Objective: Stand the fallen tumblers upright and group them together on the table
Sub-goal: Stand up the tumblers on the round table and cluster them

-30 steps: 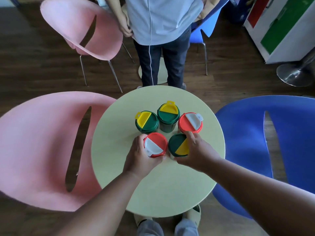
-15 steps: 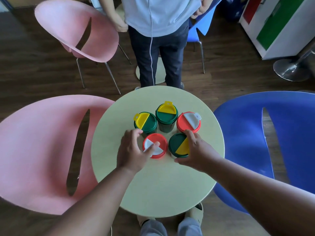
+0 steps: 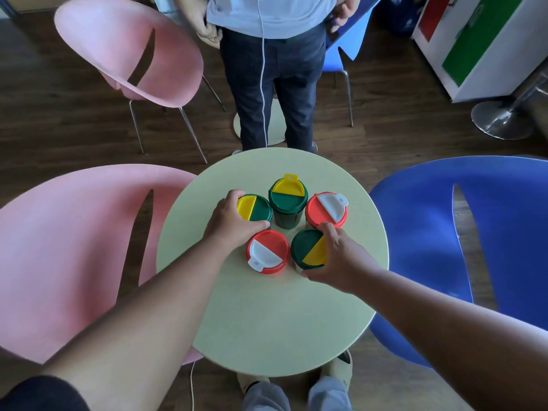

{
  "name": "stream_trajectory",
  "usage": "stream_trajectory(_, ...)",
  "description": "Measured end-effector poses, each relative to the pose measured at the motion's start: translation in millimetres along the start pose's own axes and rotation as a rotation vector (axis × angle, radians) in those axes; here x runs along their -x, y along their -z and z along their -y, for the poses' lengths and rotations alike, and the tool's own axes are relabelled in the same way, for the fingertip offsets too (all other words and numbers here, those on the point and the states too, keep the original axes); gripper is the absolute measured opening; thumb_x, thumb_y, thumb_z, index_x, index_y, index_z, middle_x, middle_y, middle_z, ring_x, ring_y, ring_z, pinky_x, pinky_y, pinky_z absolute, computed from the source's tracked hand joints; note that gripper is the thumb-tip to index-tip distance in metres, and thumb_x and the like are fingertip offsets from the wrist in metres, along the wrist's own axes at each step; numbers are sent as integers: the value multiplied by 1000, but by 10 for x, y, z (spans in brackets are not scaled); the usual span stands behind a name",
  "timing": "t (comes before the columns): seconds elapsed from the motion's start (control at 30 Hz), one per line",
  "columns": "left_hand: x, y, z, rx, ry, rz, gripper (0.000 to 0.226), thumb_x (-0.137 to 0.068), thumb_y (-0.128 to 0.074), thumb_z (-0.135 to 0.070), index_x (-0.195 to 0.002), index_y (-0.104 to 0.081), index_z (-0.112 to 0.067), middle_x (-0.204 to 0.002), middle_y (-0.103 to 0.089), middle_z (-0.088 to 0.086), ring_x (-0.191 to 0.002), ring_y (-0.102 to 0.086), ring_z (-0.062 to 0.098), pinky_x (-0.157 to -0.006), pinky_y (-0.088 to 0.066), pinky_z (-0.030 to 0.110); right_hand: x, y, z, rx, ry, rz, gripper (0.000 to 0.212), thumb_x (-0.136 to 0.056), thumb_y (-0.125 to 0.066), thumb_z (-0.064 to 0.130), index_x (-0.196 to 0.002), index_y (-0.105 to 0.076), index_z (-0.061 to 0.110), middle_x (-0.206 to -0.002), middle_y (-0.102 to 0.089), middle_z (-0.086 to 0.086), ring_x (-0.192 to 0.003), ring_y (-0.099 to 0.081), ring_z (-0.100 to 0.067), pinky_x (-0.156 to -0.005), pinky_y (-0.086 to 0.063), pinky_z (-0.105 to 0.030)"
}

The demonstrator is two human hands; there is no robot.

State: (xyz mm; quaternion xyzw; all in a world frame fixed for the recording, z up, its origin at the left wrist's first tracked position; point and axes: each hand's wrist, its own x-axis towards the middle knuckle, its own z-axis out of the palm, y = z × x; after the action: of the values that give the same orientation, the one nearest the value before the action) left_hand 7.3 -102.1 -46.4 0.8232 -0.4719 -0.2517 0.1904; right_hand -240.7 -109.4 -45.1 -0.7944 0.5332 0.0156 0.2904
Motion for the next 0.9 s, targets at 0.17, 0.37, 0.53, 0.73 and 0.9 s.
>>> stream_trajectory(0.17,49,-56,-40,-1,26,-43,86,-64,-86,-54,-133,-43,-26,-132,-53,3,-116,-53,23,-87,-46,32,18,17,-13,-10,5,4,93,-61,-81,55,-133,-30,25,-113,-52,-1,-86,-59,-24,-70,-55,-40)
stream_trajectory(0.37,62,-44,-20,-10,20,-19,86,-66,-85,-55,-133,-41,-25,-132,-52,3,-114,-51,22,-83,-43,31,37,17,3,-27,11,6,91,-63,-81,52,-133,-30,25,-113,-50,-1,-84,-58,-23,-69,-55,-38)
stream_trajectory(0.53,36,-15,-16,-11,-6,12,86,-66,-85,-53,-135,-41,-27,-135,-51,2,-117,-52,23,-87,-44,30,39,25,9,-16,11,12,92,-64,-80,52,-134,-29,25,-113,-48,-1,-85,-58,-23,-70,-55,-40)
stream_trajectory(0.73,14,24,3,-29,9,70,87,-67,-81,-59,-137,-38,-32,-137,-48,0,-118,-51,22,-92,-47,36,38,24,0,-8,19,18,95,-63,-80,54,-136,-27,24,-118,-48,-2,-88,-57,-23,-72,-55,-40)
stream_trajectory(0.9,-40,25,-71,-181,-148,-32,80,-75,-74,-61,-140,-42,-29,-143,-46,0,-130,-46,24,-102,-44,43,16,66,-22,45,30,15,94,-61,-77,65,-133,-31,26,-114,-52,-2,-90,-56,-23,-71,-54,-39)
